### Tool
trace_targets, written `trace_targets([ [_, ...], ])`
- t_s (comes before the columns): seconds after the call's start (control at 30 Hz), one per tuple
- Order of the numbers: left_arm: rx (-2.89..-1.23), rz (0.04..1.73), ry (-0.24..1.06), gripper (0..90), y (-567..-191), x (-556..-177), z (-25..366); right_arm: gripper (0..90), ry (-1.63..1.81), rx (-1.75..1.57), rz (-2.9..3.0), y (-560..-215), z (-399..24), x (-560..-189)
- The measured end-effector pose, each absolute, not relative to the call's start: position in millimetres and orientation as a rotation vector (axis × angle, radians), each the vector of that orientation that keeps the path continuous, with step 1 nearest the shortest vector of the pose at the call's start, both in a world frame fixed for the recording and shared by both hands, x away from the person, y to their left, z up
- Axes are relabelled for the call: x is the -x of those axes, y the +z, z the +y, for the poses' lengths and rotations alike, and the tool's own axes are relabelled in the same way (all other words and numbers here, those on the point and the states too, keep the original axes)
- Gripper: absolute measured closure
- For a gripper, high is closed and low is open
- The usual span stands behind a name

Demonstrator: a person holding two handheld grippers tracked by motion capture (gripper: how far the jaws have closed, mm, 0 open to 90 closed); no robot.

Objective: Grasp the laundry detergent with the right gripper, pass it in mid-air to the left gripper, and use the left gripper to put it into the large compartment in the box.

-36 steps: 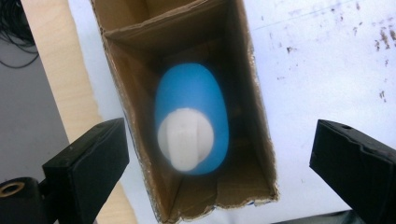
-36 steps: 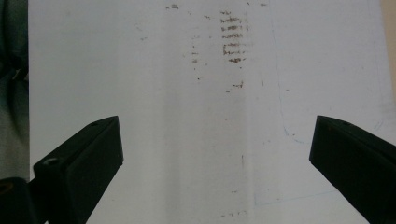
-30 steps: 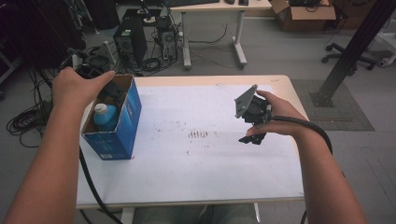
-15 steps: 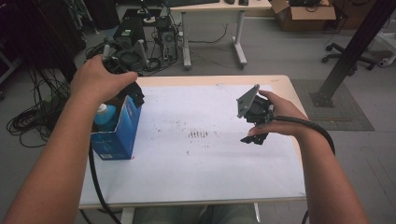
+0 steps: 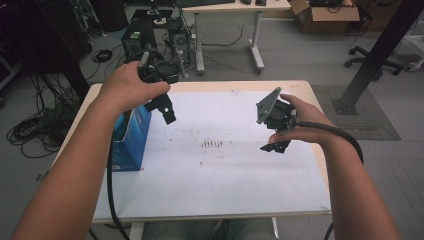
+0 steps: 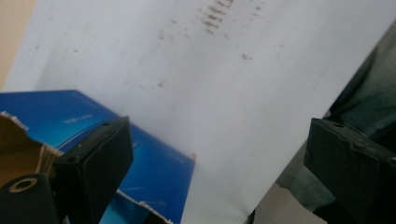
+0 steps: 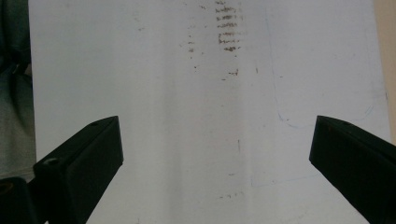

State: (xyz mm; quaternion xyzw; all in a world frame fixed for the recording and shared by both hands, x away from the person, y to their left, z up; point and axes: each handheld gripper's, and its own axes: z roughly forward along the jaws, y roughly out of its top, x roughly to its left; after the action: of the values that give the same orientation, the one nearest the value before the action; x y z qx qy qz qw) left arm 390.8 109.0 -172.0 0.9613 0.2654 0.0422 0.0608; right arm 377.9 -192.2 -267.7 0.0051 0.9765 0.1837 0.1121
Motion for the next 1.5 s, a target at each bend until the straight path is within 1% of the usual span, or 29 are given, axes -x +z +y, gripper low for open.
trace_targets([
  [0.33, -2.996, 0.582, 0.045, 8.3, -180.7, -388.5, 90.2, 2.6, 0.511, -0.017, 2.884, -266.1, -193.4, -378.6],
  [0.6, -3.044, 0.446, -0.021, 8.3, -185.8, -387.8, 84.0, 2.6, 0.503, -0.015, 2.892, -260.8, -195.1, -377.6],
  [0.93, -3.046, 0.414, -0.026, 8.2, -188.1, -393.6, 84.8, 2.7, 0.462, -0.015, 2.928, -261.6, -188.8, -382.3],
  [1.3, -3.035, 0.414, -0.024, 8.2, -185.2, -395.6, 87.6, 2.7, 0.433, -0.011, 2.922, -248.8, -186.2, -388.3],
  [1.5, -3.034, 0.415, -0.016, 8.2, -185.5, -395.4, 84.7, 2.7, 0.427, -0.009, 2.927, -248.3, -185.6, -387.3],
])
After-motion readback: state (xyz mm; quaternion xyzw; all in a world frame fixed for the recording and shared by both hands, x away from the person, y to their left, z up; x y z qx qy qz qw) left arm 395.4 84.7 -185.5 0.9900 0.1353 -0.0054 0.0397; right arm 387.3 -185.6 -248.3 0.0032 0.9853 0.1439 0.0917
